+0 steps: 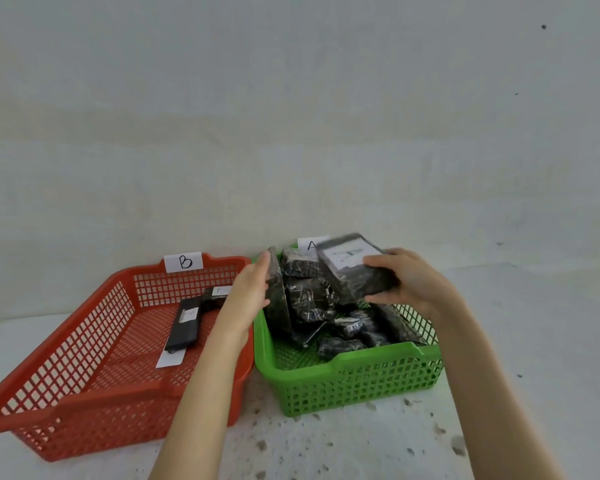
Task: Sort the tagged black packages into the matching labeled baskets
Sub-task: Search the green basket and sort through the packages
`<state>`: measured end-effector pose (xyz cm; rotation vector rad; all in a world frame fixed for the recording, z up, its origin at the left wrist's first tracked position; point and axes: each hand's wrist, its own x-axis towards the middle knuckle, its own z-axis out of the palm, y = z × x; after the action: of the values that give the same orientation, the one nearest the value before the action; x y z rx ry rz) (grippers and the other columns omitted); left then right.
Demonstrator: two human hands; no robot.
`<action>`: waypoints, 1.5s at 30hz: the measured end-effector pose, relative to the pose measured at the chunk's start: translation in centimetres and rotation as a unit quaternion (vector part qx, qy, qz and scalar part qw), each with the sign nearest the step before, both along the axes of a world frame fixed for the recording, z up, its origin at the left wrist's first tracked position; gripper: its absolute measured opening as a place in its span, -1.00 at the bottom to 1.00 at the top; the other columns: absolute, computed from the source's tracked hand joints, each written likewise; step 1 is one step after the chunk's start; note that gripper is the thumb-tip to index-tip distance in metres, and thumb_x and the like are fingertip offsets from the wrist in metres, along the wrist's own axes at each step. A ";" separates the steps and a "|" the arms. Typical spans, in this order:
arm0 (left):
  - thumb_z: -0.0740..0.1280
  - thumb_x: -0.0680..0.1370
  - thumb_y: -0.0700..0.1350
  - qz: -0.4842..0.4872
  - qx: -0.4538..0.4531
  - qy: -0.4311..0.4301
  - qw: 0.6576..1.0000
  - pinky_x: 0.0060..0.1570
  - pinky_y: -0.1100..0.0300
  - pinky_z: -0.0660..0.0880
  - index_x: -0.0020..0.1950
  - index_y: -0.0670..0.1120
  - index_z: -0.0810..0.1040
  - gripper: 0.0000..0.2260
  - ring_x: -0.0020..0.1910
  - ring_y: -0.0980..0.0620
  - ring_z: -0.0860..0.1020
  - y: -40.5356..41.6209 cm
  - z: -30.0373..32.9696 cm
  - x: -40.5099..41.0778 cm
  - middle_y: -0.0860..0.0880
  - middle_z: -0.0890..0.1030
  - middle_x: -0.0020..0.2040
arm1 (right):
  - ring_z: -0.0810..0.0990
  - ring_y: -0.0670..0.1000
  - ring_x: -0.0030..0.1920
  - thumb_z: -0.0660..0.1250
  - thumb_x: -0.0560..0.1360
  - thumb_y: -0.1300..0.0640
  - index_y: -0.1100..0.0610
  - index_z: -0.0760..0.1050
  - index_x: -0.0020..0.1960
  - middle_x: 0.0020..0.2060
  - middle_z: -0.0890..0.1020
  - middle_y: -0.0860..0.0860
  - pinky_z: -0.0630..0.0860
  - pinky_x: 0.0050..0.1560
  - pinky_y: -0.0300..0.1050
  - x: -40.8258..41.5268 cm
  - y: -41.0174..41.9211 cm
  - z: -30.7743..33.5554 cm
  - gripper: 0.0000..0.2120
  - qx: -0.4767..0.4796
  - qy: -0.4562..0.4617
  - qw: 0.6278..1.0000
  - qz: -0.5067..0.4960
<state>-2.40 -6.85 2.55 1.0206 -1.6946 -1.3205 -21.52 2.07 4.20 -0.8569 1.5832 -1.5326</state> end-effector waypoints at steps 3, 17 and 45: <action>0.10 0.62 0.04 0.069 -0.075 -0.062 0.993 0.05 0.12 0.34 -0.15 0.02 0.40 -0.80 -0.09 0.02 0.44 -1.5 -0.7 0.5 0.05 0.40 -0.21 | 0.53 0.14 -0.10 0.33 0.48 0.26 0.27 0.26 0.27 0.18 0.44 0.23 0.58 -0.57 -0.09 -1.6 -0.1 -1.8 -0.58 0.103 0.067 0.991 -0.045; 0.13 0.62 -0.07 0.173 -0.169 -0.424 0.873 0.36 -0.13 0.28 0.42 -0.38 0.13 -0.49 0.37 -0.31 0.32 -2.8 -1.0 -5.5 -0.31 0.29 0.40 | 0.47 0.14 0.08 0.26 0.50 0.02 0.21 0.31 -0.09 0.11 0.49 0.25 0.36 -0.05 -0.09 -1.1 -0.7 -2.8 -0.74 0.325 0.456 0.828 -0.026; 0.14 0.60 0.08 -0.063 -0.056 -0.245 0.966 0.39 0.07 0.28 0.54 -0.12 0.04 -0.41 0.45 -0.08 0.27 -0.3 -2.8 -2.9 -0.09 0.20 0.52 | 0.55 0.01 -0.31 0.49 0.32 -0.04 0.21 0.44 -0.15 -0.38 0.56 0.01 0.48 -0.24 -0.16 -1.4 2.8 0.1 -0.63 0.348 0.427 0.831 0.077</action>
<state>-5.28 -7.11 -0.29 1.2627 -2.2060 -1.0876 -22.92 4.86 4.28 -1.2513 2.3859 -0.3072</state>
